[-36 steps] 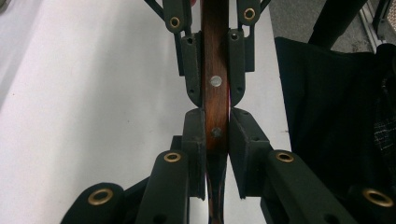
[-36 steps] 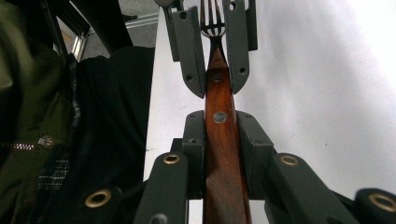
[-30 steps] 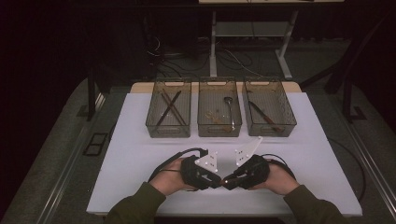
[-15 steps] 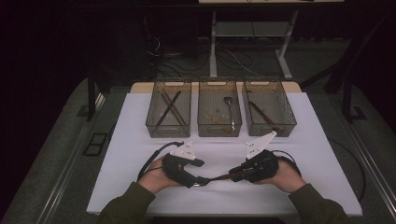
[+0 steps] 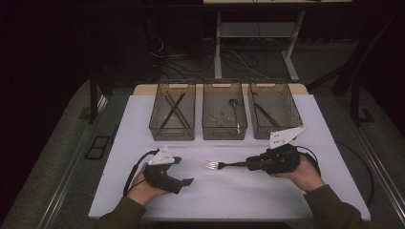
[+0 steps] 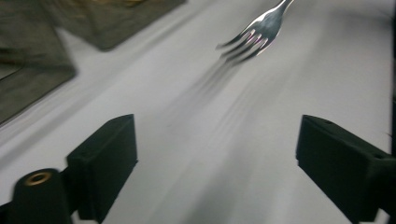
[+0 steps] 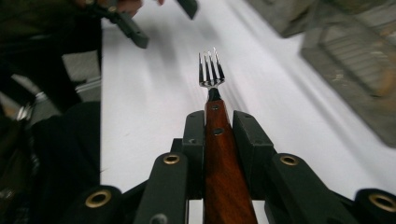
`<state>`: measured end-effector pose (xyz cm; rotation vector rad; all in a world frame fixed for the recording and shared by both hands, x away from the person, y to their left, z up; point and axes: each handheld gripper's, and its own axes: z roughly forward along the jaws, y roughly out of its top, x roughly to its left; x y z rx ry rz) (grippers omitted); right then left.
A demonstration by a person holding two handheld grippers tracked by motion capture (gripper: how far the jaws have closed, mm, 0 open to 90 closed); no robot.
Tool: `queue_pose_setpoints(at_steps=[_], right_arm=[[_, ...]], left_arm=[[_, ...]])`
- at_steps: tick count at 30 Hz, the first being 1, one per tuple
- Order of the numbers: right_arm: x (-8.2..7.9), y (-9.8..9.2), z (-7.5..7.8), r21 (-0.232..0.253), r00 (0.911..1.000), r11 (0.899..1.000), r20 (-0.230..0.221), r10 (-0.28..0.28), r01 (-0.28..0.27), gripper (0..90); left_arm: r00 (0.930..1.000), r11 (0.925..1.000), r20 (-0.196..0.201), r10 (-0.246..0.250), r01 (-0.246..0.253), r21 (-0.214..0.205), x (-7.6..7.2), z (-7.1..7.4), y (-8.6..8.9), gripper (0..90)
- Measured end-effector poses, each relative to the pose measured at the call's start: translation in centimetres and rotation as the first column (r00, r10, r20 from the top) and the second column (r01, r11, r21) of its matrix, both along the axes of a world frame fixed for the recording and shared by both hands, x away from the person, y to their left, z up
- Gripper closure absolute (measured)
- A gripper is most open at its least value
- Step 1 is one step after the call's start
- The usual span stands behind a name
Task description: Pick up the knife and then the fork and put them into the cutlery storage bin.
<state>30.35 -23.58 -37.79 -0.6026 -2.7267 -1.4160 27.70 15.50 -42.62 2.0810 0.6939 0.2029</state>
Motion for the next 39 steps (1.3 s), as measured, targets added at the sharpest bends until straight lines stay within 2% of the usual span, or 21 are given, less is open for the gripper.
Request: queue_pose_setpoints(at_steps=[2, 5, 8, 12, 14, 17, 21, 25, 29, 33, 39], right_arm=[[0.2, -0.6, 0.2, 0.007, 0.9992, 0.999, 0.008, -0.038, 0.038, 75.3], [0.5, -1.5, 0.5, 0.025, 0.9960, 0.996, 0.016, -0.088, 0.088, 75.2], [0.7, -2.4, 1.0, 0.045, 0.9896, 0.989, 0.028, -0.141, 0.140, 75.3], [0.9, -3.5, 1.6, 0.065, 0.9793, 0.979, 0.046, -0.197, 0.194, 75.2], [1.1, -4.1, 2.0, 0.078, 0.9742, 0.973, 0.052, -0.220, 0.215, 75.2], [1.3, -5.0, 2.5, 0.102, 0.9644, 0.962, 0.055, -0.258, 0.252, 75.2], [1.7, -6.2, 3.3, 0.123, 0.9429, 0.940, 0.064, -0.327, 0.318, 75.2], [2.2, -7.3, 4.0, 0.133, 0.9170, 0.915, 0.076, -0.392, 0.380, 75.2], [2.6, -8.3, 4.4, 0.151, 0.8881, 0.886, 0.080, -0.453, 0.438, 75.2], [3.1, -9.2, 4.5, 0.154, 0.8507, 0.852, 0.096, -0.517, 0.500, 75.2], [4.8, -10.3, 4.2, 0.125, 0.7748, 0.785, 0.125, -0.620, 0.607, 75.2]], left_arm=[[0.9994, 0.9994, 0.004, 0.033, -0.033, -0.011, -0.1, -0.3, 0.4, 5.9], [0.9987, 0.9982, 0.006, 0.050, -0.050, -0.035, -0.2, -0.7, 0.4, 1.0], [0.9983, 0.9985, 0.027, 0.051, -0.050, -0.021, -0.3, -0.8, 0.3, 0.0], [0.9972, 0.9972, 0.016, 0.072, -0.072, -0.019, -0.3, -0.9, 0.1, 0.0], [0.9977, 0.9977, 0.013, 0.067, -0.067, -0.010, -0.2, -0.9, 0.2, 0.0], [0.9981, 0.9982, 0.014, 0.060, -0.060, 0.000, -0.2, -0.9, 0.2, 0.0], [0.9986, 0.9987, 0.020, 0.050, -0.050, 0.009, -0.2, -0.9, 0.0, 0.0], [0.9986, 0.9987, 0.019, 0.050, -0.050, 0.011, -0.2, -1.0, -0.1, 0.0], [0.9987, 0.9988, 0.018, 0.047, -0.047, 0.010, -0.2, -1.0, -0.1, 0.0], [0.9991, 0.9991, 0.017, 0.038, -0.038, 0.017, -0.2, -1.0, -0.1, 0.0], [0.9993, 0.9992, 0.012, 0.036, -0.036, 0.017, -0.2, -1.0, -0.2, 0.0]])
